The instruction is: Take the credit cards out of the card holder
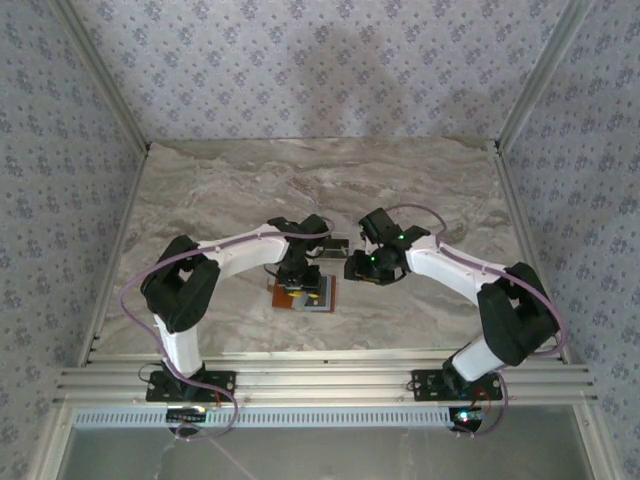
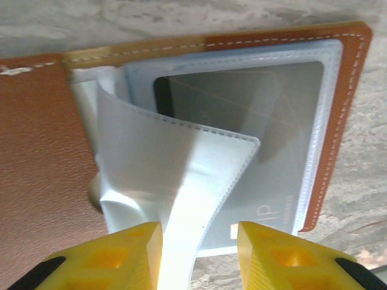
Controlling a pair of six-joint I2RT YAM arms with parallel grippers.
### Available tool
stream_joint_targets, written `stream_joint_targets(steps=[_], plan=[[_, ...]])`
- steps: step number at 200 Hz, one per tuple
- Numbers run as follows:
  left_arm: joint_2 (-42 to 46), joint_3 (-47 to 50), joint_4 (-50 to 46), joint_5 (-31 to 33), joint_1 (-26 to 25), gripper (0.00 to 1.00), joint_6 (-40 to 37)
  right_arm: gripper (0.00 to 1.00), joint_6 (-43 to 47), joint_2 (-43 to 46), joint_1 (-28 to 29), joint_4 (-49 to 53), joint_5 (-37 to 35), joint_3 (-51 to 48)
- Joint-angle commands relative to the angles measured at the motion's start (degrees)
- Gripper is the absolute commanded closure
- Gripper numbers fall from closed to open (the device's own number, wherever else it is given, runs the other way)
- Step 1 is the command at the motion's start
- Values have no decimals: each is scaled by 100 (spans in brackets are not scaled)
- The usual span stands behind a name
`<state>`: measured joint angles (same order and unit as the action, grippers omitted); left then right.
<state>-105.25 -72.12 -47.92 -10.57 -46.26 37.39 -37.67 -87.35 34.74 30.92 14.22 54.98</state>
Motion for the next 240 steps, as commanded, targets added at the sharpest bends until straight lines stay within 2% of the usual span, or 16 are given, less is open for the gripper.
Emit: stream_joint_targets(steps=[1,37,100,141,185,240], plan=[[246,-113,-364,324,-19,60,-122,52,-91,-159,97,-27,-18,209],[177,-57,-476,490,-21,60,-157,52,-112,-351,244,-64,10,354],[466,-23,-872,1350,-2,59,-143,48,-238,-700,535,-129,52,650],[383,254,-852,1390,97,61,-151,46,-301,-1093,764,-129,30,961],[382,639,-707,1416,327,62,-155,52,-440,-1358,915,-212,86,1150],[777,517,-614,1128,467,64,-210,57,-575,-1559,1009,-208,56,1116]])
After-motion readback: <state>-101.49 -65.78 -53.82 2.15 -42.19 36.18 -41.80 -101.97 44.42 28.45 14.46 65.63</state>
